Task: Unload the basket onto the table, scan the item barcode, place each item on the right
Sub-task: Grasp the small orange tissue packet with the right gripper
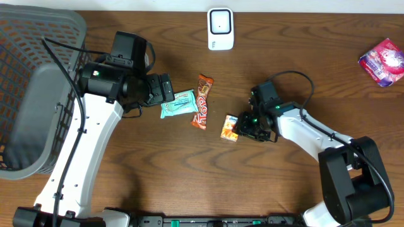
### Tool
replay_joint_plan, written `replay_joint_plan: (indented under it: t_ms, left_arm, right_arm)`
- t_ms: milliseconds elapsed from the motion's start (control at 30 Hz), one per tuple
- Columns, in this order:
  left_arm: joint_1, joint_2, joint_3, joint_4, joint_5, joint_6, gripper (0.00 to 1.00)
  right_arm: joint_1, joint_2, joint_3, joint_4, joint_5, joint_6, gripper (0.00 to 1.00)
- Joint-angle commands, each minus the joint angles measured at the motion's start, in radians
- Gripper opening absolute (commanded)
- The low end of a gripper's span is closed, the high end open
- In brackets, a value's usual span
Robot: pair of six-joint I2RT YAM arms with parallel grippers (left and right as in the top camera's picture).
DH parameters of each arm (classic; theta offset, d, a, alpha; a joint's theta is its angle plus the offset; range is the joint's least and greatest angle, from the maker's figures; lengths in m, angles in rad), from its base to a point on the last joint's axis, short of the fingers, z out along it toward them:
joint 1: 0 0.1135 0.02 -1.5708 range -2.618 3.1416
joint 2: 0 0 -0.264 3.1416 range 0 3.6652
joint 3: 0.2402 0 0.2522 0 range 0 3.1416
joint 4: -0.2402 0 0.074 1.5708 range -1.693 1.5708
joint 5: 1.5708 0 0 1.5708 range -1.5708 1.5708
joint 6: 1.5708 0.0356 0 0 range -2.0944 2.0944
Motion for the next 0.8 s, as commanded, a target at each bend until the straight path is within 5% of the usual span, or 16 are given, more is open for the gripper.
replay_joint_plan:
  t_ms: [0, 233, 467, 633, 767]
  left_arm:
    - [0.002, 0.001, 0.005, -0.003, -0.01, 0.003, 0.98]
    - [0.002, 0.001, 0.005, -0.002, -0.01, 0.003, 0.98]
    - [0.002, 0.001, 0.005, -0.003, -0.01, 0.002, 0.98]
    - [0.002, 0.001, 0.005, -0.002, -0.01, 0.003, 0.98]
    - [0.002, 0.001, 0.005, -0.002, -0.01, 0.003, 0.98]
  right_arm:
    - [-0.036, 0.001, -0.047, 0.058, -0.094, -0.011, 0.43]
    - [-0.055, 0.006, -0.136, 0.183, -0.113, -0.006, 0.41]
    - [-0.076, 0.006, -0.171, 0.217, -0.12, 0.001, 0.23]
    - [-0.078, 0.006, -0.171, 0.214, -0.124, 0.0, 0.01]
    - [-0.078, 0.006, -0.172, 0.214, -0.119, -0.021, 0.01]
